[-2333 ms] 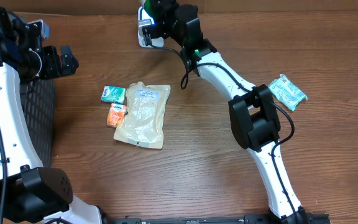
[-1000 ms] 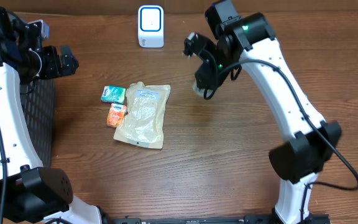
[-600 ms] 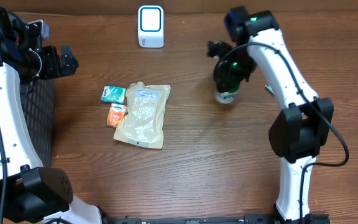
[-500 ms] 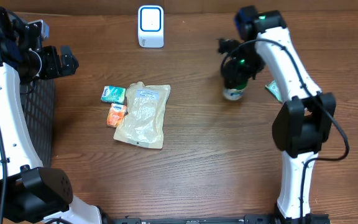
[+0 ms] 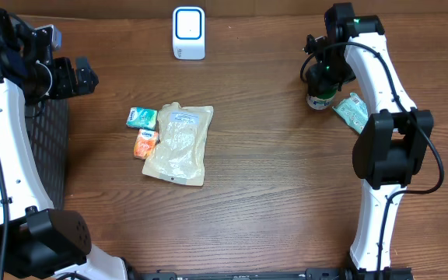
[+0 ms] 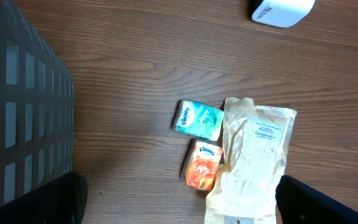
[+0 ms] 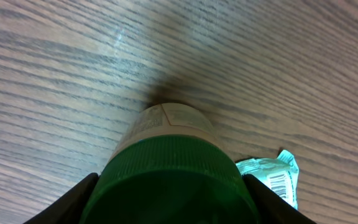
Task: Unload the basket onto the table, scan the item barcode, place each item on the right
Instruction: 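Carry the jar right and set it down beside the mint-green pack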
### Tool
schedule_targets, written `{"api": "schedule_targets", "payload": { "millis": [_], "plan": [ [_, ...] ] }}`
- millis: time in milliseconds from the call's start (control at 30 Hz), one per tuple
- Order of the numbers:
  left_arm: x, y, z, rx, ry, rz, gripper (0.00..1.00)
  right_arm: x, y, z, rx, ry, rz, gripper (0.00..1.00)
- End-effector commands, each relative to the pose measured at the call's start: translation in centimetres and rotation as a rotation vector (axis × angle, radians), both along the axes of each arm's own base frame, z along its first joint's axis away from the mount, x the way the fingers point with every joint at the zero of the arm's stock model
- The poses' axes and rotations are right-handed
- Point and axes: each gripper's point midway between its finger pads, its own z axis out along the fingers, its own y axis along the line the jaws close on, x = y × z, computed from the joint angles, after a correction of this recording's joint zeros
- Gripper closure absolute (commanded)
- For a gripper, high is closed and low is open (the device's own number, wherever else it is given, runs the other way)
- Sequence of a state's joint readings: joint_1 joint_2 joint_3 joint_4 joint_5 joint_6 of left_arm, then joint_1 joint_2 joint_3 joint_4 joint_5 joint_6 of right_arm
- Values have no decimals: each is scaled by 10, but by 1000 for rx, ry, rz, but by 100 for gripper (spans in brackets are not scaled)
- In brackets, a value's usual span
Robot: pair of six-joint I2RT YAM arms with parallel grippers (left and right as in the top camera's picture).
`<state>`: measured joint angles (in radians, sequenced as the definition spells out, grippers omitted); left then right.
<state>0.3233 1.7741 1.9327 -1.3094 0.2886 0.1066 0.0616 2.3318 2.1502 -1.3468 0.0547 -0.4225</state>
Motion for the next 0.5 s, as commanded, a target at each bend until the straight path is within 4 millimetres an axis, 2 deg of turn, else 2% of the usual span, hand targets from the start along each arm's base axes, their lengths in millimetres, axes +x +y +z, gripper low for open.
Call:
{"api": "schedule_targets", "payload": {
  "millis": [0,167,467],
  "plan": [
    [-2,-1,17,5,-47,6,0,2,-7,8,-14,-18,-18,56],
    [-2,-1,17,5,-47,6,0,2,-16,8,-13,-17,-42,55],
    [-2,-1,17,5,-47,6,0,-3,-25,7,-9,3,-77,45]
  ]
}}
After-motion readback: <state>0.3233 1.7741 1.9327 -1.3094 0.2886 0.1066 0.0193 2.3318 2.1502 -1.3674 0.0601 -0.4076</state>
